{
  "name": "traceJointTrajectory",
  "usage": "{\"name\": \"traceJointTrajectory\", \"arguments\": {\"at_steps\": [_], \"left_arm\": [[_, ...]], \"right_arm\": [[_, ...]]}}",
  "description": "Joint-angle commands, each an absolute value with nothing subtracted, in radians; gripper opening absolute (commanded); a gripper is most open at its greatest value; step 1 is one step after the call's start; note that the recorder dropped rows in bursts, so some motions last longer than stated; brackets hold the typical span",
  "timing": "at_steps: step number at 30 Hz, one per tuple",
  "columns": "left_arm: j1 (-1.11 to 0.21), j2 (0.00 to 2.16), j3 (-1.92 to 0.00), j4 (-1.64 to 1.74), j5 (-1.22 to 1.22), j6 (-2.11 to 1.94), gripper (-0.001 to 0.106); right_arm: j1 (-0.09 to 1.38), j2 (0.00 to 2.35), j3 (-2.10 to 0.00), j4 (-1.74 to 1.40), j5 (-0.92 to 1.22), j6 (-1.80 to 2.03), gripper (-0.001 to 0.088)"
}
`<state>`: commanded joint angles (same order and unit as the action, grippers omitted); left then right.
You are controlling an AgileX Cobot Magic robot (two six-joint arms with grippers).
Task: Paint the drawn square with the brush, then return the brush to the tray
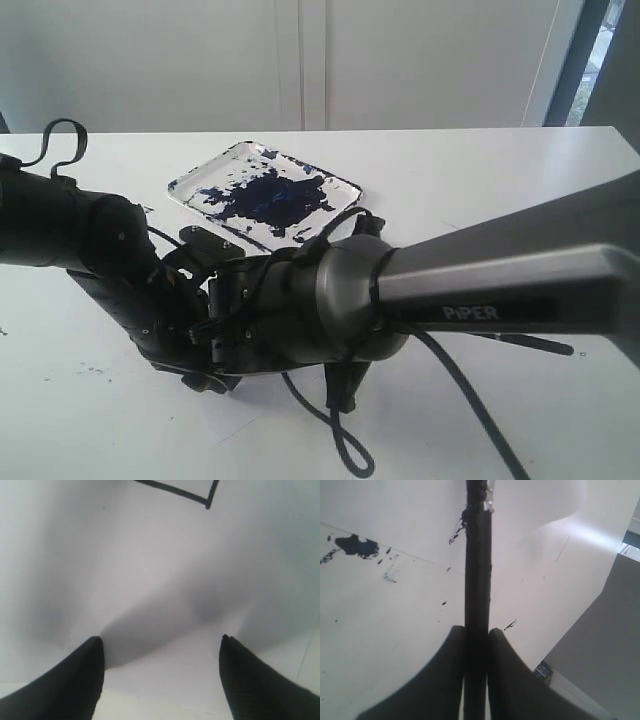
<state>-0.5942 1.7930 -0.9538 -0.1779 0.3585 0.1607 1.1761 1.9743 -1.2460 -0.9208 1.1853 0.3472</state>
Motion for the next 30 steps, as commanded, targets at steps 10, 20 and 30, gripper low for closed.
{"name": "traceJointTrajectory", "arguments": {"at_steps": [10,20,30], "left_arm": [[-0.594,1.793,-0.954,-0.178,0.362,0.161,0.069],[-0.594,1.793,-0.954,-0.174,0.366,0.161,0.069],[-0.594,1.793,-0.954,-0.174,0.366,0.161,0.069]], "right_arm": [[1.176,1.972,-1.281,-0.921,1.138,0.348,0.0000],[1.174,1.988,-1.281,-0.890,1.194,0.338,0.0000],[1.174,1.988,-1.281,-0.812,1.221,0.275,0.0000]]}}
